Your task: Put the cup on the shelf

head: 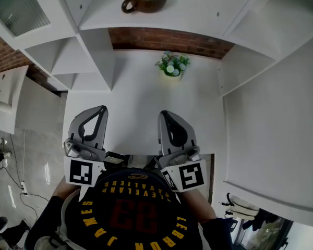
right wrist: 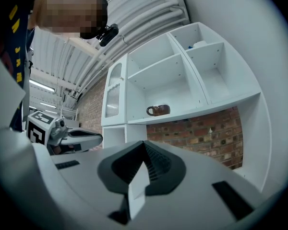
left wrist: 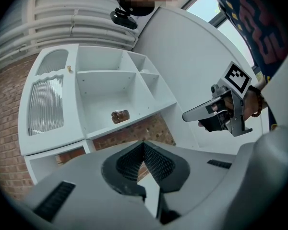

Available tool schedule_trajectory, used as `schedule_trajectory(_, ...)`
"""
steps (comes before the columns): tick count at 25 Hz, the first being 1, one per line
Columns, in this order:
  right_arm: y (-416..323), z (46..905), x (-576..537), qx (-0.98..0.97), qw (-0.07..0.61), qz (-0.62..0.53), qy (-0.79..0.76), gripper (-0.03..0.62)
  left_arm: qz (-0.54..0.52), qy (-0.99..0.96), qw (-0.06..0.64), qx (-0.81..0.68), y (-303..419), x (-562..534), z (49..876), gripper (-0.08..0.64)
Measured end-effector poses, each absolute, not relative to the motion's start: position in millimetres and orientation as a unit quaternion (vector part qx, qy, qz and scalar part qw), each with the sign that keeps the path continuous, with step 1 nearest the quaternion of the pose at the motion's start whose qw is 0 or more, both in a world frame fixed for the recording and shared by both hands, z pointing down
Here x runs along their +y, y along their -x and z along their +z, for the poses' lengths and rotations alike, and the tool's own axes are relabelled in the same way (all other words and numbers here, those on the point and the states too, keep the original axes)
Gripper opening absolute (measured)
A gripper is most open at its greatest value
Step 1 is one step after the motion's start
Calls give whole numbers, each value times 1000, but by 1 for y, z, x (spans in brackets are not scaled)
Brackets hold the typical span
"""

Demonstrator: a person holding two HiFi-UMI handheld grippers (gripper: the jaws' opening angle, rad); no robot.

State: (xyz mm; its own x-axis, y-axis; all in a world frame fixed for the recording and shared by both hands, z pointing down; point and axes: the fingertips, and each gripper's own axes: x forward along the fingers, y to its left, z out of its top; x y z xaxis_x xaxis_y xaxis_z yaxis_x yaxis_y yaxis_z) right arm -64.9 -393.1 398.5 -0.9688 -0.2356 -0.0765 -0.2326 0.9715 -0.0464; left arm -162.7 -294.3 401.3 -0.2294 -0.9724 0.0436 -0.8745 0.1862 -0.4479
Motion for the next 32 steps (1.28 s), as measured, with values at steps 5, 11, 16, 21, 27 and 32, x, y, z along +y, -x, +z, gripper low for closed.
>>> schedule_trajectory(5, 71, 403, -395, 993, 34, -21, 113, 6, -196, 611, 125, 756, 163, -299, 406, 3)
schedule_trajectory(11, 75, 410, -399, 992, 26, -33, 115, 6, -202, 612, 124, 755, 166, -303, 408, 3)
schedule_trajectory(16, 78, 412, -399, 993, 25, -35, 110, 6, -203, 613, 122, 754, 166, -306, 410, 3)
schedule_trajectory(21, 78, 410, -398, 993, 27, -32, 107, 6, -199, 613, 122, 755, 165, -306, 410, 3)
schedule_trajectory(27, 79, 407, -392, 994, 33, -28, 97, 6, -198, 612, 121, 756, 165, -306, 410, 3)
schedule_trajectory(32, 80, 408, -391, 994, 32, -29, 97, 6, -201, 612, 123, 755, 166, -306, 409, 3)
